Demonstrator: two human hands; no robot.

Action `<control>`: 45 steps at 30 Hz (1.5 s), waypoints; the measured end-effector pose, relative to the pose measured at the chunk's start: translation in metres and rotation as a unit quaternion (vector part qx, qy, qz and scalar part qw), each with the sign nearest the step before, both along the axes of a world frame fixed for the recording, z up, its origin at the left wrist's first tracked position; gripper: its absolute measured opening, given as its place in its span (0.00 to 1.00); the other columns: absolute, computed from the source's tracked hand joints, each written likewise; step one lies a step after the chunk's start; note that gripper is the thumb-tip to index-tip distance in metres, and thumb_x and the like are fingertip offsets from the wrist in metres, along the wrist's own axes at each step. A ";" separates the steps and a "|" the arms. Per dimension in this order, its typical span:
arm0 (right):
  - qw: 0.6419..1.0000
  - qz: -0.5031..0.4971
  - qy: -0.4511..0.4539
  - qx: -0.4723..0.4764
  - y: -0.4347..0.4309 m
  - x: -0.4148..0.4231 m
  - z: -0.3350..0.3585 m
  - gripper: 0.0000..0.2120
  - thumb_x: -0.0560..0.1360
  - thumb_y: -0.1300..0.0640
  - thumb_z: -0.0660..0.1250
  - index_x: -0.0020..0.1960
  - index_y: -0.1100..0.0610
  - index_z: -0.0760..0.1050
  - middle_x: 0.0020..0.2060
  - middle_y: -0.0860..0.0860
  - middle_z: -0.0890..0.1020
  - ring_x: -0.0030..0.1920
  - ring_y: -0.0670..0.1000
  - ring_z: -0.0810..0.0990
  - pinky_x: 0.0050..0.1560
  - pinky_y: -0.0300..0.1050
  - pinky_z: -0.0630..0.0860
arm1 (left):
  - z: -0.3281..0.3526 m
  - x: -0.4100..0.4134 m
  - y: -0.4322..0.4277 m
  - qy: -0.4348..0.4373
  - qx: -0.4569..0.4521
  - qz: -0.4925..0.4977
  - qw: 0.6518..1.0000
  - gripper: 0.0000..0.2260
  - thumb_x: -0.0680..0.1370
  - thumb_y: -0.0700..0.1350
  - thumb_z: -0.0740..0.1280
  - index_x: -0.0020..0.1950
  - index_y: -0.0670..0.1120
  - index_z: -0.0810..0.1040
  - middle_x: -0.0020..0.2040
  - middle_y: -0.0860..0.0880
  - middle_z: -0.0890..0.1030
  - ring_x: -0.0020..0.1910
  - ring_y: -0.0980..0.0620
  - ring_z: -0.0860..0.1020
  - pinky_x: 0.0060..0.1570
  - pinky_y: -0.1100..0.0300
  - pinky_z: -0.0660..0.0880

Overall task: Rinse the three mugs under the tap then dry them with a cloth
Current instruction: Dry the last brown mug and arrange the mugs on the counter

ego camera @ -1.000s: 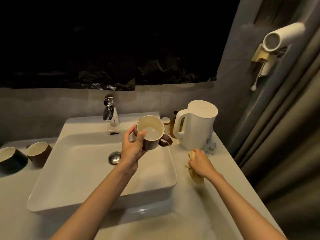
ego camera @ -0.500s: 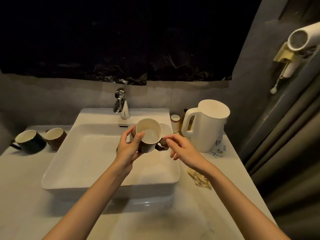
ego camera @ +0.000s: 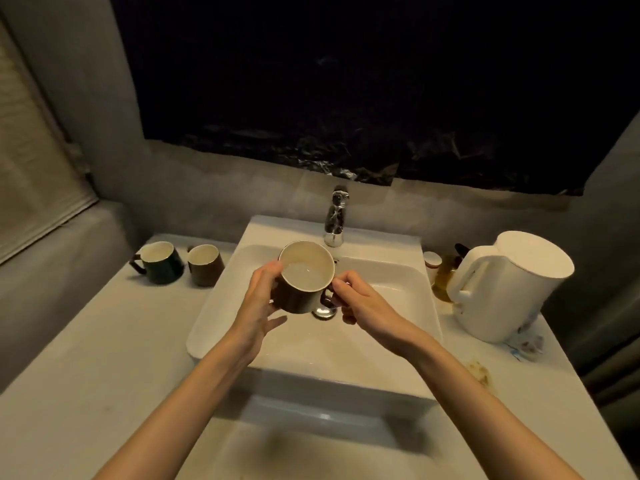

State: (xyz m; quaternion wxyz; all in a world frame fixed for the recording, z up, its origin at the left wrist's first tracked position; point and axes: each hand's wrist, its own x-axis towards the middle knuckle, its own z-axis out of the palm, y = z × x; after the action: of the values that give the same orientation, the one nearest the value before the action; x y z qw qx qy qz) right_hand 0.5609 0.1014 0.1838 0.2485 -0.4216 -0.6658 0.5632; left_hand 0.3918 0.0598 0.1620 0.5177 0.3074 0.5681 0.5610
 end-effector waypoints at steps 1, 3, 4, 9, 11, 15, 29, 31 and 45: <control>1.000 0.004 0.006 0.000 0.000 -0.016 -0.001 0.10 0.83 0.51 0.53 0.50 0.57 0.65 0.38 0.49 0.70 0.35 0.45 0.65 0.36 0.38 0.64 | 0.000 -0.019 -0.003 0.005 -0.007 0.000 1.000 0.15 0.77 0.61 0.58 0.63 0.62 0.66 0.66 0.48 0.69 0.64 0.44 0.70 0.66 0.40 0.66; 1.000 0.009 0.016 -0.005 0.000 -0.052 -0.004 0.10 0.83 0.51 0.53 0.48 0.56 0.65 0.37 0.49 0.70 0.35 0.46 0.64 0.36 0.38 0.63 | -0.001 -0.060 -0.009 0.023 -0.019 0.009 1.000 0.19 0.77 0.64 0.56 0.66 0.62 0.65 0.69 0.48 0.68 0.66 0.44 0.69 0.67 0.39 0.63; 1.000 0.011 0.019 -0.012 0.000 -0.070 -0.006 0.11 0.83 0.50 0.53 0.47 0.56 0.65 0.37 0.49 0.69 0.34 0.46 0.64 0.35 0.38 0.63 | -0.002 -0.080 -0.012 0.040 -0.027 0.013 0.999 0.20 0.77 0.64 0.55 0.68 0.61 0.64 0.71 0.48 0.67 0.68 0.44 0.68 0.68 0.38 0.62; 0.999 0.011 0.016 -0.027 -0.010 -0.172 -0.018 0.11 0.83 0.51 0.54 0.49 0.58 0.66 0.36 0.49 0.69 0.33 0.43 0.66 0.36 0.39 0.64 | -0.014 -0.189 -0.024 0.156 -0.050 0.028 0.986 0.20 0.80 0.59 0.56 0.70 0.56 0.67 0.72 0.51 0.68 0.72 0.48 0.64 0.70 0.45 0.62; 0.999 0.007 0.023 -0.038 -0.016 -0.211 -0.024 0.11 0.83 0.51 0.54 0.49 0.58 0.66 0.36 0.49 0.68 0.32 0.43 0.65 0.36 0.39 0.63 | -0.018 -0.231 -0.030 0.172 -0.044 0.038 0.983 0.20 0.79 0.58 0.60 0.70 0.56 0.68 0.66 0.53 0.72 0.69 0.50 0.67 0.67 0.49 0.66; 0.999 -0.003 -0.005 -0.053 -0.025 -0.277 -0.043 0.11 0.83 0.49 0.53 0.48 0.56 0.66 0.39 0.49 0.70 0.36 0.45 0.65 0.38 0.39 0.65 | -0.026 -0.299 -0.046 0.211 0.001 0.053 0.976 0.15 0.78 0.50 0.65 0.65 0.56 0.74 0.53 0.60 0.77 0.56 0.59 0.74 0.51 0.63 0.71; 0.987 0.005 -0.067 -0.144 -0.027 -0.387 -0.143 0.07 0.82 0.54 0.55 0.46 0.54 0.65 0.41 0.53 0.73 0.38 0.48 0.67 0.34 0.34 0.64 | -0.122 -0.395 -0.057 0.205 -0.113 0.000 0.972 0.15 0.81 0.40 0.56 0.63 0.52 0.75 0.61 0.53 0.78 0.62 0.54 0.73 0.59 0.58 0.68; 0.985 0.011 -0.077 -0.156 -0.024 -0.392 -0.154 0.07 0.82 0.54 0.55 0.46 0.53 0.64 0.41 0.53 0.73 0.38 0.49 0.66 0.34 0.37 0.62 | -0.132 -0.398 -0.056 0.196 -0.121 0.006 0.973 0.16 0.80 0.37 0.56 0.62 0.51 0.75 0.60 0.52 0.78 0.62 0.54 0.73 0.59 0.59 0.68; 0.971 0.056 -0.109 -0.204 -0.008 -0.399 -0.183 0.06 0.83 0.58 0.52 0.47 0.54 0.63 0.37 0.51 0.70 0.34 0.46 0.65 0.29 0.33 0.63 | -0.169 -0.393 -0.048 0.146 -0.173 0.052 0.973 0.18 0.77 0.32 0.55 0.61 0.47 0.73 0.58 0.49 0.77 0.60 0.51 0.74 0.48 0.62 0.68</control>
State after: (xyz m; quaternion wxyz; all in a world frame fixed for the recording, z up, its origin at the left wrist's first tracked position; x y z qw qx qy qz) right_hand 0.1622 0.0929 0.0009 0.0511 -0.4842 -0.5829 0.6506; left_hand -0.0011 0.0116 -0.0074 0.4444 0.2613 0.7415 0.4294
